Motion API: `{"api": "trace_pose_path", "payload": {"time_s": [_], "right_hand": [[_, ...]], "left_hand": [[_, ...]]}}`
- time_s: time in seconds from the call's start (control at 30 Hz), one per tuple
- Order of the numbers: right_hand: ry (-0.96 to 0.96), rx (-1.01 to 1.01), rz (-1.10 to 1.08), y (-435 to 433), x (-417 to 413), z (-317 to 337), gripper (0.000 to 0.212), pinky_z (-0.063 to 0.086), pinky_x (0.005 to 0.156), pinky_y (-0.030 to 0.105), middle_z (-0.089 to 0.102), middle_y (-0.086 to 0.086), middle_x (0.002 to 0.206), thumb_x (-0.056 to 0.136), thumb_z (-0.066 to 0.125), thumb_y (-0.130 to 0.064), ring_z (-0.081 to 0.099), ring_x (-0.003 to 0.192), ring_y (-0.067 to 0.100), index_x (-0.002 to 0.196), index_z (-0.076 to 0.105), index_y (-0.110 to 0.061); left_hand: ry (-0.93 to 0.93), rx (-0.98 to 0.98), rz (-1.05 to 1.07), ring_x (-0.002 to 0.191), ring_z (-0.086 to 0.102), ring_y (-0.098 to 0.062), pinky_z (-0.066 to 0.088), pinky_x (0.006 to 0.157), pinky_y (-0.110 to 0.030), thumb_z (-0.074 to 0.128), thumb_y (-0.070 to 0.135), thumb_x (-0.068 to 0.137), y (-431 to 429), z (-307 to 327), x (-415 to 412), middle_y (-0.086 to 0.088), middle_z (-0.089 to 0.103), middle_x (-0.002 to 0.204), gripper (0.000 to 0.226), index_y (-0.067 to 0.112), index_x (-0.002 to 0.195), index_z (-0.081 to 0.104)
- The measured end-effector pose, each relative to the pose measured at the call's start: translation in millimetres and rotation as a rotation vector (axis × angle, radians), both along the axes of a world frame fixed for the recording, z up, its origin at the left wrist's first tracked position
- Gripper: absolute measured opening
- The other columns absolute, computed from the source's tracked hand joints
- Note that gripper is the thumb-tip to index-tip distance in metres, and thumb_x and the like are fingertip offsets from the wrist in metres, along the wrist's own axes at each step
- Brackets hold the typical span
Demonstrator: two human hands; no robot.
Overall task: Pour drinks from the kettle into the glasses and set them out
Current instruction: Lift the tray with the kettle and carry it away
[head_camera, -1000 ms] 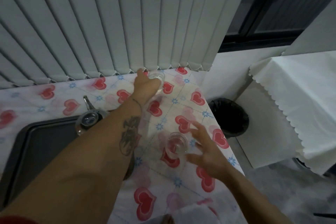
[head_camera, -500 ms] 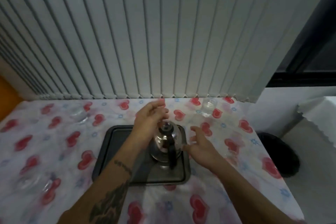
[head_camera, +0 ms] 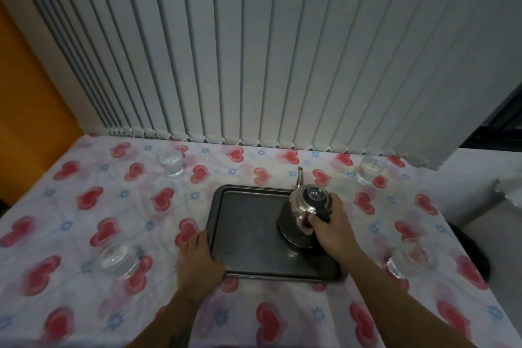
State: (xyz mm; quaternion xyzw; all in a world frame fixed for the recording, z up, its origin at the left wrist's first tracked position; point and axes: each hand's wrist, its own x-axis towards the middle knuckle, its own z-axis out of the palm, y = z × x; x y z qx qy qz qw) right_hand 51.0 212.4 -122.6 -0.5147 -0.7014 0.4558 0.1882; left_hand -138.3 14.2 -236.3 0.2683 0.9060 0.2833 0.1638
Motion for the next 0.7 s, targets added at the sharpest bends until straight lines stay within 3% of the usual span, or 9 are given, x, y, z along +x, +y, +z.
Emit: {"api": "trace_pose_path", "payload": {"time_s": [0.1,0.23,0.37,0.53,0.6,0.7], "right_hand": [[-0.006,0.033,0.002,-8.8,-12.0,-4.7,0.06,0.041,0.099,0.031,0.06,-0.001,0.128,0.081,0.07,-0.008,0.055,0.121,0.02,0.134,0.045,-0.022],[-0.009,0.038,0.036,-24.4,-30.6,-3.7,0.06,0.038,0.095,0.024,0.058,-0.004,0.124,0.081,0.071,-0.008,0.053,0.115,0.012,0.136,0.047,-0.016],[-0.037,0.008,0.054,-33.5,-47.4,-14.1,0.075,0.045,0.107,0.044,0.057,0.002,0.134,0.066,0.067,-0.038,0.057,0.122,0.022,0.137,0.041,-0.034],[-0.035,-0.066,0.081,-40.3,-55.8,-11.9,0.099,0.045,0.108,0.048,0.053,0.002,0.139,0.051,0.076,-0.048,0.055,0.124,0.025,0.14,0.034,-0.038],[0.013,-0.096,0.068,-41.6,-47.8,-7.0,0.104,0.042,0.11,0.047,0.053,0.001,0.14,0.054,0.083,-0.04,0.054,0.127,0.024,0.144,0.033,-0.03],[0.076,-0.128,-0.064,-37.7,-21.2,-4.0,0.078,0.042,0.102,0.038,0.058,-0.002,0.13,0.081,0.076,-0.016,0.056,0.12,0.02,0.147,0.034,-0.019]], "left_hand": [[0.025,-0.035,-0.049,0.099,0.056,-0.024,0.054,0.084,-0.043,0.061,0.034,0.067,-1.3,-2.8,-9.1,-0.002,0.063,0.114,0.059,0.024,0.124,0.053],[0.082,-0.078,-0.1,0.108,0.053,-0.027,0.051,0.089,-0.043,0.064,0.031,0.069,-1.2,4.3,-11.3,-0.003,0.059,0.118,0.062,0.022,0.128,0.05],[0.075,-0.094,-0.117,0.109,0.052,-0.028,0.051,0.089,-0.043,0.059,0.03,0.069,-2.3,3.3,-14.6,-0.003,0.058,0.117,0.059,0.022,0.127,0.05],[0.026,-0.075,-0.113,0.107,0.052,-0.03,0.05,0.088,-0.043,0.06,0.024,0.065,0.3,9.6,-19.1,-0.006,0.057,0.114,0.057,0.017,0.122,0.053],[-0.034,-0.058,-0.097,0.1,0.055,-0.028,0.054,0.081,-0.043,0.062,0.025,0.06,1.9,10.0,-25.0,-0.005,0.059,0.107,0.053,0.017,0.112,0.056],[-0.112,-0.015,-0.071,0.09,0.061,-0.027,0.056,0.076,-0.042,0.059,0.023,0.062,5.8,13.0,-34.8,-0.006,0.064,0.099,0.042,0.017,0.104,0.057]]}}
